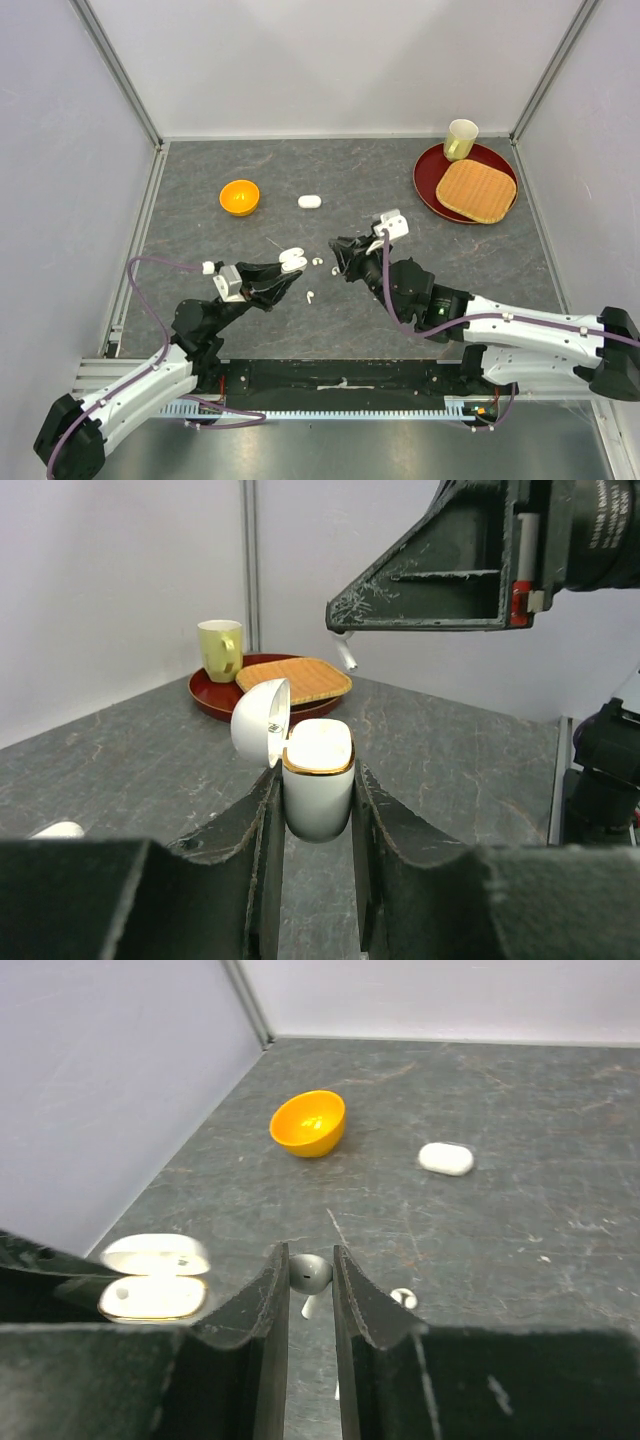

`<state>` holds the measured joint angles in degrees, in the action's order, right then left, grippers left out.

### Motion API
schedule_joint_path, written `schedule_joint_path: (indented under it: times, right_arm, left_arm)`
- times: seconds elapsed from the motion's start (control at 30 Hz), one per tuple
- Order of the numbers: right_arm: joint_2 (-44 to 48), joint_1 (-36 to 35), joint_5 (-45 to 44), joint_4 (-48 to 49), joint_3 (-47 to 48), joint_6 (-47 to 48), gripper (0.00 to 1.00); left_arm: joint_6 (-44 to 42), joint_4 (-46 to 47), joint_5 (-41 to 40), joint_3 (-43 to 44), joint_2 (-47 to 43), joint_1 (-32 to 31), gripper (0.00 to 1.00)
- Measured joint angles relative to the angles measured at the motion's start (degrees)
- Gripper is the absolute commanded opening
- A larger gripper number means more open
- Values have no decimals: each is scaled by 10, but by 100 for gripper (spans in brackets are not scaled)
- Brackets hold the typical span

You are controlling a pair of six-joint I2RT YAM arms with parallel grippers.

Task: Insert the wireless bluetooth earbuds into the charging case
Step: Place the earbud in the charging case.

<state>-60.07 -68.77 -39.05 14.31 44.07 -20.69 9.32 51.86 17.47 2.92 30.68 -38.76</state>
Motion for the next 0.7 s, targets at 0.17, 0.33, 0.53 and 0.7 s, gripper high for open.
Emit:
schedule_joint_path:
  times: [0.17,0.33,0.53,0.7]
  right_arm:
    - [-27,-39,3,50,7,43,0]
    - [-42,-63,4,81,14,65,0]
    - [-55,-76,4,106,14,78,0]
    - [-69,-81,4,115,15,84,0]
  left_arm:
    - [0,10,16,0,24,0,2]
    - [0,11,22,0,28,0,2]
    - [0,15,24,0,28,0,2]
    - [0,15,26,0,28,0,2]
